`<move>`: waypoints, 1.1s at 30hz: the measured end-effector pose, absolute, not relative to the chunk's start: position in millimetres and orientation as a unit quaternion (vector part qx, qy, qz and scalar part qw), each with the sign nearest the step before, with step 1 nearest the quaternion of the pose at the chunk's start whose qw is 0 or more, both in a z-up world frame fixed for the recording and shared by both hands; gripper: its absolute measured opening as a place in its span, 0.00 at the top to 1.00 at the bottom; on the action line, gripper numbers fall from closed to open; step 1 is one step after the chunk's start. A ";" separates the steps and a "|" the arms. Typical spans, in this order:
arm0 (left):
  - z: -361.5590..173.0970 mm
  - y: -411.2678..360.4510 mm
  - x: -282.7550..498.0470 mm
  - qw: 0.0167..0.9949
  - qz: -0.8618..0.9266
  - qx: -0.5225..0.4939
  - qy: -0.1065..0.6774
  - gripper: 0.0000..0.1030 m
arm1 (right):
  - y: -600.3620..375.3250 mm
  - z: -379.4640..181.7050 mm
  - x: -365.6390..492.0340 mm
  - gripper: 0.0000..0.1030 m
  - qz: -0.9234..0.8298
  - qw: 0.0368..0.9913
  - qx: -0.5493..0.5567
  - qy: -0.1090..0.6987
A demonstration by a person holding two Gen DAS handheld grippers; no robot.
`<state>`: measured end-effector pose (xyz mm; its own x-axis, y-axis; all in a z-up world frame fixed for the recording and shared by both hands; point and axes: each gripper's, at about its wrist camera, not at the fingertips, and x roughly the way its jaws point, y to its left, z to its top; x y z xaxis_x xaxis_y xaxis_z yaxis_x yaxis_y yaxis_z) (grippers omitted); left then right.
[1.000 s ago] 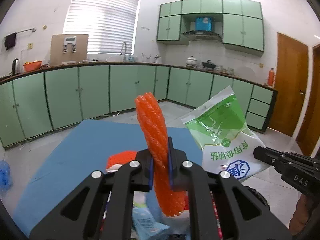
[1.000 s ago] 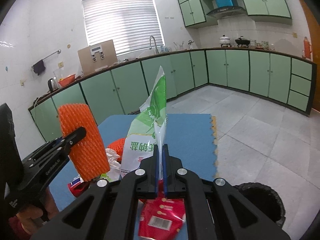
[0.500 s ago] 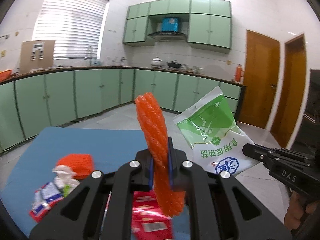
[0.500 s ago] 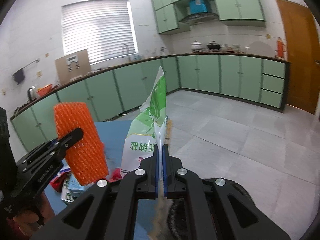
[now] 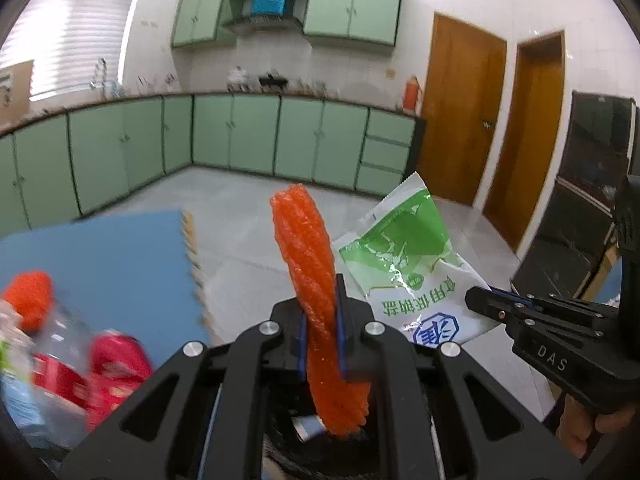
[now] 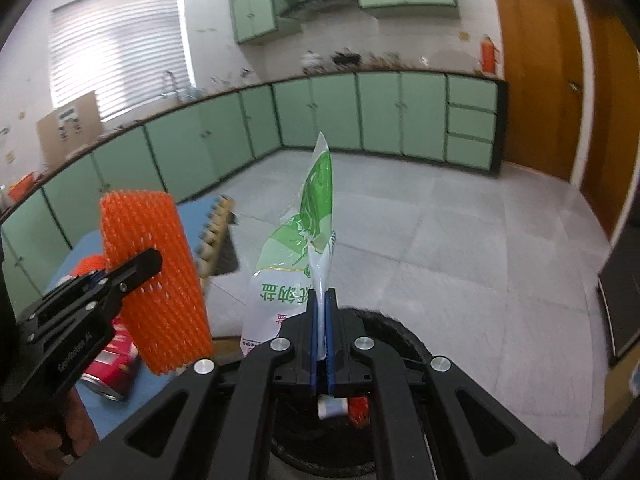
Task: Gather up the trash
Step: 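Carry the orange net and green-white bag over the bin and release both, then return both tools to the blue mat above the remaining trash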
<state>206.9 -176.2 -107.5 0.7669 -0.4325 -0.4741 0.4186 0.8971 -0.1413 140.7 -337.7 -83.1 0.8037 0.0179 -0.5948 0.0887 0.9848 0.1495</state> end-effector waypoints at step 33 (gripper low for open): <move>-120.6 -123.3 210.0 0.949 -0.151 -0.004 0.277 0.26 | -351.9 -122.5 152.7 0.12 -0.071 0.940 0.083 0.323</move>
